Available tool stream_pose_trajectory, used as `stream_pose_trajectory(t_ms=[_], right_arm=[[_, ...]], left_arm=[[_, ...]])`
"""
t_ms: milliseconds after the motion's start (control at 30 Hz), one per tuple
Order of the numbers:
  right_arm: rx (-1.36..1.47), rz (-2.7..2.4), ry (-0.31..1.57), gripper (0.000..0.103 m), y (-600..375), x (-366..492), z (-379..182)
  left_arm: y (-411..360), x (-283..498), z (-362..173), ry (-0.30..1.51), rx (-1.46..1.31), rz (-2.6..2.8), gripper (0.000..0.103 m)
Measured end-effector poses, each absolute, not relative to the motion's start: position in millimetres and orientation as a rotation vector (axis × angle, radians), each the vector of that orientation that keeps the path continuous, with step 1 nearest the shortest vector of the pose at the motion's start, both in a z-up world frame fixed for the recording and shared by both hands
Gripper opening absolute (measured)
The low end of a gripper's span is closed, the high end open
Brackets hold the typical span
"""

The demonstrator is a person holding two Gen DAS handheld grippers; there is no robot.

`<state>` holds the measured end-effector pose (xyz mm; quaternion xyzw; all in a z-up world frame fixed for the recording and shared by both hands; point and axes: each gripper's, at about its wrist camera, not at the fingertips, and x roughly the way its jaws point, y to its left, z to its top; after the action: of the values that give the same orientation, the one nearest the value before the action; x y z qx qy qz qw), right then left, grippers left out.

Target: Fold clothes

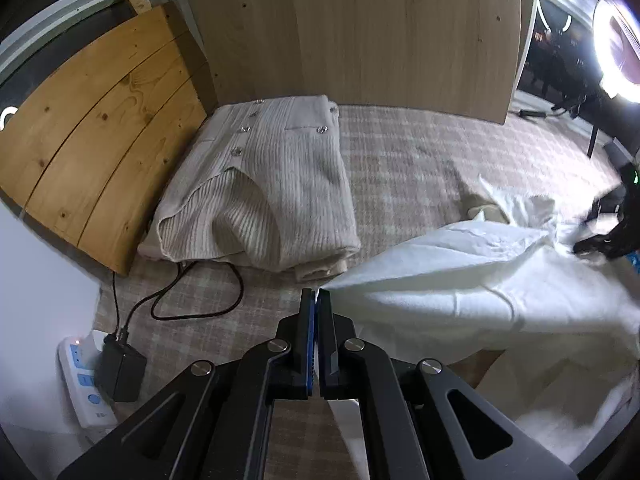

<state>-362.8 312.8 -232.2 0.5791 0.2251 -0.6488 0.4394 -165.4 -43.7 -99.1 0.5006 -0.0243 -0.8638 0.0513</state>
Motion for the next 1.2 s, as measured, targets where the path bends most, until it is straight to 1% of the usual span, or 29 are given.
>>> stream_pose_trajectory(t_ms=[33, 133, 233, 300, 367, 400, 433, 467, 500, 533, 567, 633, 667, 700, 767, 800, 867, 933, 1000, 1033, 1067, 1133, 1200], right_arm=[[1.445, -1.633, 0.541, 0.002, 313.9, -361.0, -226.9], [1.359, -1.762, 0.489, 0.002, 324.6, -351.3, -183.4], [1.176, -1.934, 0.378, 0.002, 352.1, -343.5, -94.4], [1.037, -2.059, 0.324, 0.002, 376.6, -335.1, -21.6], [0.901, -2.169, 0.273, 0.002, 400.3, -324.2, 46.6], [0.854, -2.206, 0.260, 0.002, 410.3, -313.3, 70.5], [0.806, -2.243, 0.247, 0.002, 420.3, -302.4, 94.4], [0.757, -2.279, 0.234, 0.002, 430.3, -291.5, 118.2], [0.707, -2.313, 0.220, 0.002, 440.3, -280.6, 142.1], [0.665, -2.352, 0.217, 0.002, 448.6, -270.1, 157.0], [0.677, -2.383, 0.238, 0.002, 450.7, -263.5, 150.4], [0.844, -2.383, 0.300, 0.002, 443.8, -260.7, 113.3], [0.936, -2.384, 0.342, 0.002, 439.3, -259.9, 88.8], [0.989, -2.389, 0.363, 0.002, 438.6, -258.3, 76.3], [0.960, -2.424, 0.333, 0.002, 449.7, -252.4, 91.7], [0.945, -2.441, 0.317, 0.002, 455.2, -249.5, 99.4], [0.914, -2.475, 0.286, 0.002, 466.2, -243.6, 114.9], [0.883, -2.509, 0.255, 0.002, 477.3, -237.7, 130.3], [0.851, -2.541, 0.223, 0.002, 488.4, -231.8, 145.7], [0.835, -2.557, 0.208, 0.002, 493.9, -228.8, 153.5], [0.818, -2.573, 0.191, 0.002, 499.4, -225.9, 161.2], [0.785, -2.605, 0.159, 0.002, 510.5, -220.0, 176.6], [0.818, -2.623, 0.196, 0.002, 514.7, -213.7, 172.2]], left_arm=[[-43.0, -165.2, -92.6, -0.067, 1.507, -2.640, 0.000], [-43.3, -163.8, -63.4, -0.023, 1.454, -2.702, 0.000], [-41.5, -162.9, -25.6, -0.026, 1.382, -2.772, 0.000], [-38.1, -161.6, 7.5, -0.043, 1.316, -2.835, 0.000], [-32.9, -158.2, 39.2, -0.111, 1.230, -2.884, 0.001], [-29.9, -156.0, 54.4, -0.156, 1.184, -2.905, 0.001], [-27.4, -154.0, 68.2, -0.194, 1.140, -2.924, 0.002], [-26.5, -152.4, 76.8, -0.202, 1.107, -2.949, 0.007], [-25.9, -152.7, 77.7, -0.198, 1.097, -2.974, 0.010], [-22.6, -156.9, 66.7, -0.226, 1.136, -2.967, 0.014], [-19.2, -161.1, 55.6, -0.255, 1.175, -2.959, 0.016], [-9.2, -167.6, 23.1, -0.345, 1.287, -2.904, 0.015], [-3.3, -166.8, 3.7, -0.363, 1.359, -2.879, 0.015], [2.4, -162.4, -13.2, -0.337, 1.420, -2.878, 0.015], [14.8, -148.7, -29.4, -0.267, 1.481, -2.928, 0.015], [26.0, -138.5, -36.2, -0.260, 1.506, -2.962, 0.016], [50.4, -120.3, -46.8, -0.329, 1.551, -3.006, 0.029], [72.8, -102.8, -53.0, -0.421, 1.571, -3.025, 0.032], [86.2, -87.5, -52.5, -0.415, 1.581, -3.072, 0.031], [92.9, -79.8, -52.3, -0.412, 1.586, -3.095, 0.033], [99.5, -72.5, -52.2, -0.407, 1.592, -3.120, 0.038], [111.2, -58.7, -55.2, -0.409, 1.606, -3.157, 0.042], [127.4, -49.1, -61.7, -0.444, 1.614, -3.168, 0.042]])
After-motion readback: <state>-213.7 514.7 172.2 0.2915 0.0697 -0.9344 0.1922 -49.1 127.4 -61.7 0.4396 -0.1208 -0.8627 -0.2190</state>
